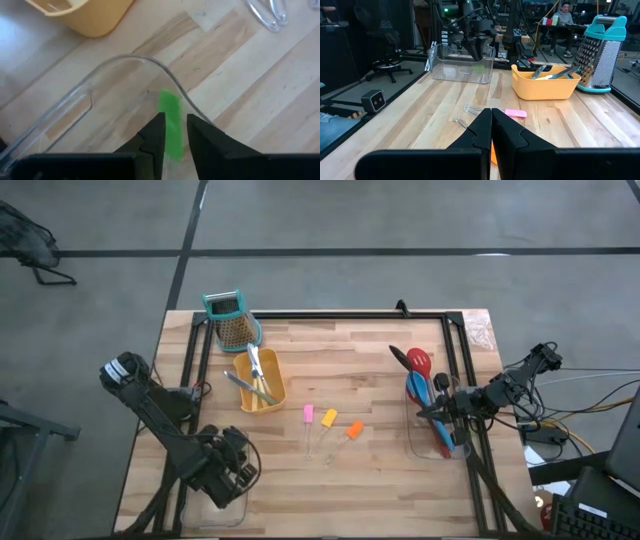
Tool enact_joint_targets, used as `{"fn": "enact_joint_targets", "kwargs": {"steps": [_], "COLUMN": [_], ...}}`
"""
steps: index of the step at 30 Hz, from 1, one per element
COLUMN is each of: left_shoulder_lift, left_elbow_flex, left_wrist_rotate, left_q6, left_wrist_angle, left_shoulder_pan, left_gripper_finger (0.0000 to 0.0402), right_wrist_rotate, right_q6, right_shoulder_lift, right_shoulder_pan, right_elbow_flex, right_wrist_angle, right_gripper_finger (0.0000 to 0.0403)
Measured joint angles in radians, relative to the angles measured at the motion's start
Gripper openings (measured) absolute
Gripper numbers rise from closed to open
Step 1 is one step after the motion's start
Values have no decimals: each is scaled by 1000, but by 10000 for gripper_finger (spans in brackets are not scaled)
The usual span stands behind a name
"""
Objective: Pick & Place Kitchen Items
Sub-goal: Put the green spatula into the left transparent bin, then put the yellow spatula into the left transparent bin
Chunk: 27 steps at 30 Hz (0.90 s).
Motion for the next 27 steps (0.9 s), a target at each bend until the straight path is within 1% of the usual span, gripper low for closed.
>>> {"fn": "enact_joint_targets", "kwargs": {"steps": [3, 5, 10, 13, 16, 18, 20, 23, 27], "left_shoulder_lift": [-1, -4, -16, -24, -25, -26, -26, -21, 7], "left_elbow_flex": [4, 11, 52, 88, 117, 122, 119, 106, 85], "left_wrist_rotate": [-13, -39, -120, -240, -416, -521, -562, -546, -461], "left_q6": [16, 37, 78, 104, 164, 253, 374, 557, 817], "left_wrist_angle": [-4, -5, -19, -14, 37, 117, 232, 426, 670], "left_shoulder_pan": [2, 3, 6, 10, 13, 20, 38, 89, 176], "left_gripper_finger": [101, 108, 112, 113, 112, 112, 112, 112, 112], "right_wrist_rotate": [0, 0, 0, 0, 0, 0, 0, 0, 0], "right_q6": [1, 0, 0, 0, 1, 0, 1, 0, 0], "right_shoulder_lift": [0, 0, 0, 0, 0, 0, 0, 0, 0], "right_shoulder_pan": [0, 0, 0, 0, 0, 0, 0, 0, 0], "right_elbow_flex": [0, 0, 0, 0, 0, 0, 0, 0, 0], "right_wrist_angle": [0, 0, 0, 0, 0, 0, 0, 0, 0], "right_gripper_finger": [8, 8, 8, 8, 8, 8, 8, 8, 8]}}
